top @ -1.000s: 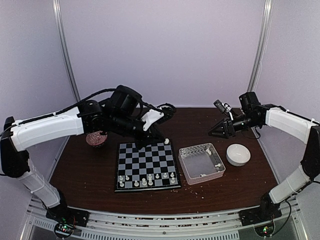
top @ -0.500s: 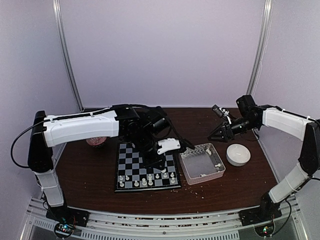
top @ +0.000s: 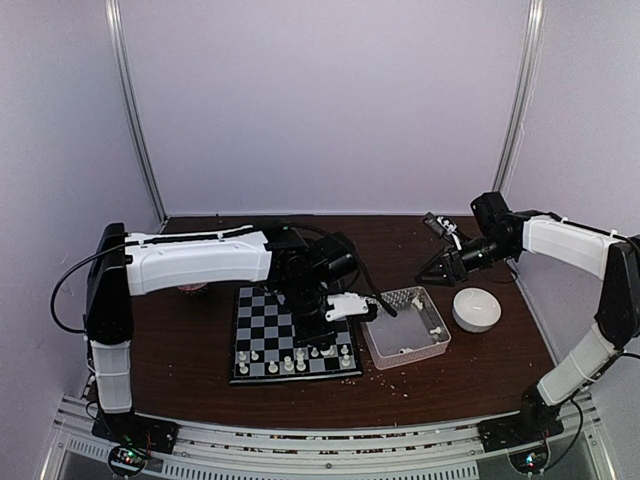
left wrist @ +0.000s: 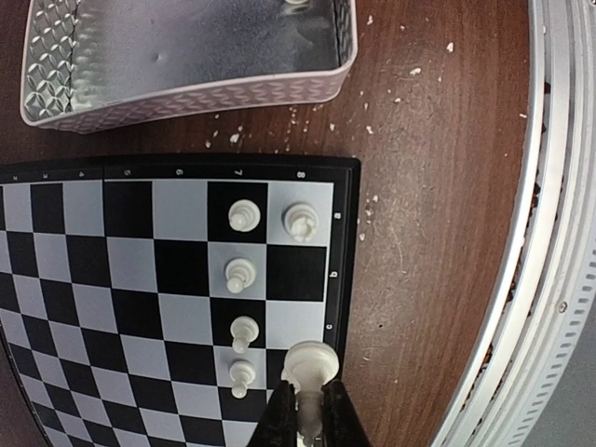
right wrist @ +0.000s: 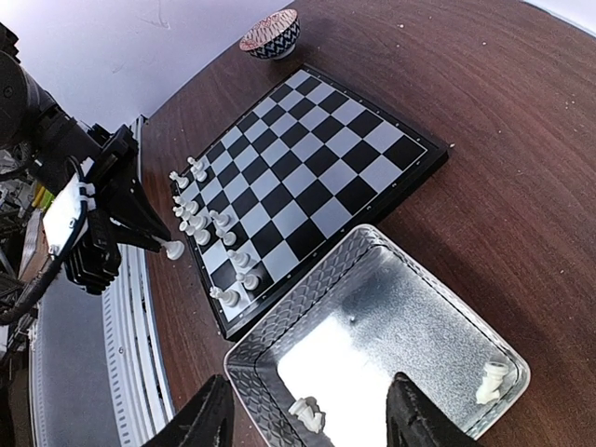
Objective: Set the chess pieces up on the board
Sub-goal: Place the chess piece on the chessboard.
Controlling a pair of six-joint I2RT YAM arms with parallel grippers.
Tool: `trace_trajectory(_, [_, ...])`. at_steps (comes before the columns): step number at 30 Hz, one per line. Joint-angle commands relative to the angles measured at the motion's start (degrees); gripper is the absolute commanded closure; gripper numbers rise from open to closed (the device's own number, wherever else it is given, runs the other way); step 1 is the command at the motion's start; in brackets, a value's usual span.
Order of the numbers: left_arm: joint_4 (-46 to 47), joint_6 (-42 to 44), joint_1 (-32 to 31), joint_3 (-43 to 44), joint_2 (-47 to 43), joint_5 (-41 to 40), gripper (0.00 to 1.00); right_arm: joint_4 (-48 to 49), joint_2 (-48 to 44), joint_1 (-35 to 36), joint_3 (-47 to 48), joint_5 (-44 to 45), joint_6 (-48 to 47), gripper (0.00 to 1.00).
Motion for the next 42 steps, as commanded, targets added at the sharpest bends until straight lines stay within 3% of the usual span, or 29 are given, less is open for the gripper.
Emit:
trace_trajectory(1, [-2.69,0.45,-0.23,1.54,2.25,-1.86,0.96,-1.02,0.64,-0.21,0.29,-0.75,-1.31,0.45])
trace_trajectory(42, [-3.68,-0.73,-0.23,3.00,8.84,-2.37,0.92,-3.48,1.75,-0.22,1.01,-1.86,-3.28,0.46])
